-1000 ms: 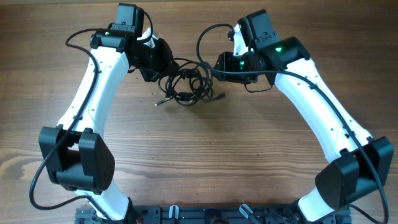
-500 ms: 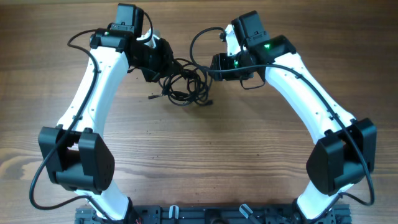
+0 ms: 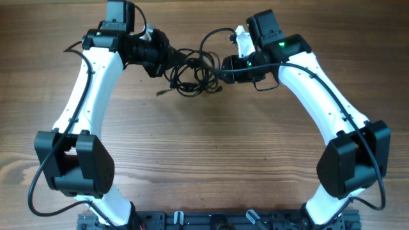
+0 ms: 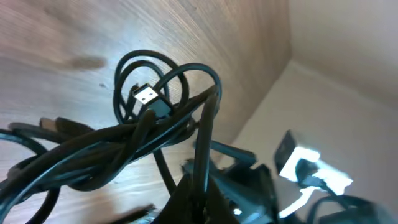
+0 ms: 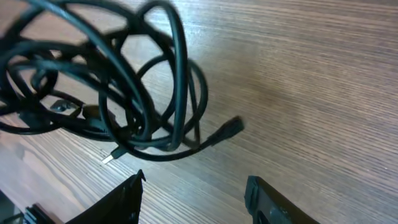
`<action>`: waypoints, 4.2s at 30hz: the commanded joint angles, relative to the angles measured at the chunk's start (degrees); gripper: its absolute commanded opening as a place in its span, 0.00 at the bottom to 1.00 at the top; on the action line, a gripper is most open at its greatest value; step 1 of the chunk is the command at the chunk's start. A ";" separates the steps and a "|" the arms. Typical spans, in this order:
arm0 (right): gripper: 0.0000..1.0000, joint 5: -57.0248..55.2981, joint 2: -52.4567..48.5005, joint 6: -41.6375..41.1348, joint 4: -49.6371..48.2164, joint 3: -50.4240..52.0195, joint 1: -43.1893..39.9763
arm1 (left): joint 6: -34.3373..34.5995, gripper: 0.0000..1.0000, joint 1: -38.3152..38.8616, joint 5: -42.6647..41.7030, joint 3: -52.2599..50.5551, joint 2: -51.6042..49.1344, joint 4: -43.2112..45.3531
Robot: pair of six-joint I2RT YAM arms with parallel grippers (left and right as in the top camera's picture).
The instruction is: Untangle cables
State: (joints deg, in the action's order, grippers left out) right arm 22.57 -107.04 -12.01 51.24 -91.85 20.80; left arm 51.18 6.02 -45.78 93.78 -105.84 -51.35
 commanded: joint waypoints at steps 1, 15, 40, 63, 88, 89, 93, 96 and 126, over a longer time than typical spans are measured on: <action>0.55 1.22 -1.40 3.10 0.83 0.37 -0.13 | 10.73 0.04 0.07 -5.29 0.83 1.05 0.35; 0.55 -2.45 -1.40 1.57 0.76 0.48 -0.13 | 35.01 0.04 0.07 -18.49 0.83 1.05 0.39; 0.61 -4.28 -1.40 -2.80 7.28 0.46 -11.02 | -8.26 0.40 16.37 39.98 -5.46 -9.92 2.91; 0.56 16.90 -0.57 14.45 1.42 -2.12 -4.44 | -22.51 0.04 4.13 -12.33 -5.38 -7.61 1.33; 0.75 10.47 7.13 30.77 1.36 -12.70 -0.74 | -47.58 0.04 4.46 -28.63 -5.38 -7.61 -13.27; 0.77 10.69 6.95 32.28 1.81 -12.70 -0.66 | -50.23 0.04 4.46 -28.52 -5.38 -7.61 -15.37; 0.78 10.25 6.08 38.27 3.82 -12.68 1.95 | -57.92 0.04 4.46 -27.78 -5.38 -7.61 -19.39; 0.72 7.56 4.24 39.45 5.49 -12.66 4.00 | -59.95 0.04 4.46 -25.83 -5.38 -7.61 -20.31; 0.04 2.23 9.79 -5.84 13.35 -12.26 -16.15 | -33.33 0.04 -1.60 -22.84 -5.38 -7.61 6.32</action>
State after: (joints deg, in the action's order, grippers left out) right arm 26.06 -95.88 -20.25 63.90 -104.07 4.78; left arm 16.51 9.26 -59.11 88.62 -113.14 -46.96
